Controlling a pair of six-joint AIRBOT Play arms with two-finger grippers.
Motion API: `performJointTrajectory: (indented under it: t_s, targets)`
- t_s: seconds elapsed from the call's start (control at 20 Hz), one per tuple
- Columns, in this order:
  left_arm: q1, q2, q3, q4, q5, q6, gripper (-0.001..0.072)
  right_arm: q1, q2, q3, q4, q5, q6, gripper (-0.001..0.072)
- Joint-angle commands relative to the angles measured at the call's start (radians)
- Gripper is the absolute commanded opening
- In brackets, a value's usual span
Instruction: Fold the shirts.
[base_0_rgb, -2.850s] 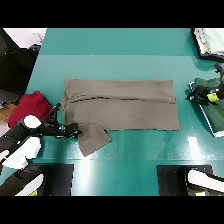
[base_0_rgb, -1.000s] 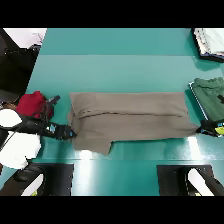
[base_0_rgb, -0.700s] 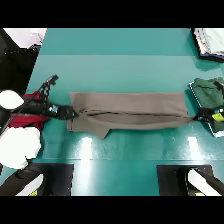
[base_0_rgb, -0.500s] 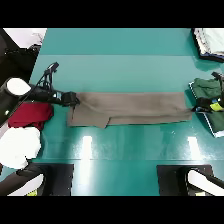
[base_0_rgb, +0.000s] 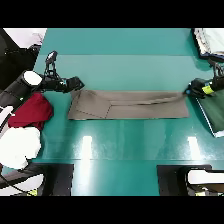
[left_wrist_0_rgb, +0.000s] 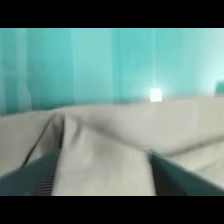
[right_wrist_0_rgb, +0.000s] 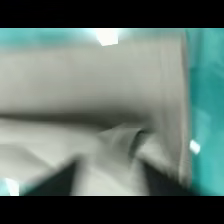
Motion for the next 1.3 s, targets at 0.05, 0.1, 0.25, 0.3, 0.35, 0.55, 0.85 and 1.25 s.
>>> performJointTrajectory:
  t_s: [0.05, 0.1, 0.25, 0.3, 0.35, 0.55, 0.85, 1.25]
  targets:
    - [-0.001, -0.006, 0.045, -0.004, 0.023, -0.024, 0.0663, -0.028, -0.089, 0.089, 0.163, -0.037, -0.003, 0.0616]
    - [-0.001, -0.005, 0.064, -0.003, -0.022, -0.023, 0.0663, -0.041, -0.088, 0.088, 0.162, -0.004, -0.028, 0.0612]
    - [-0.001, -0.005, 0.089, -0.004, -0.156, -0.016, 0.0243, -0.109, -0.089, 0.086, 0.109, 0.128, -0.082, 0.0589]
    - [-0.001, -0.006, 0.088, -0.004, -0.182, -0.004, 0.0071, -0.132, -0.089, 0.085, 0.073, 0.159, -0.087, 0.0569]
    - [-0.001, -0.006, 0.088, -0.005, -0.205, 0.021, 0.0025, -0.153, -0.091, 0.085, 0.028, 0.186, -0.093, 0.0569]
    - [-0.001, -0.008, 0.088, -0.005, -0.251, 0.028, 0.0025, -0.229, -0.093, -0.016, 0.019, 0.156, -0.137, 0.0569]
    - [-0.001, -0.009, 0.088, -0.004, -0.247, 0.027, 0.0025, -0.233, -0.182, -0.131, 0.149, 0.106, -0.257, 0.0549]
    - [-0.012, -0.018, 0.076, -0.004, -0.282, 0.026, 0.0024, -0.113, -0.191, -0.129, 0.169, 0.05, -0.317, 0.002]
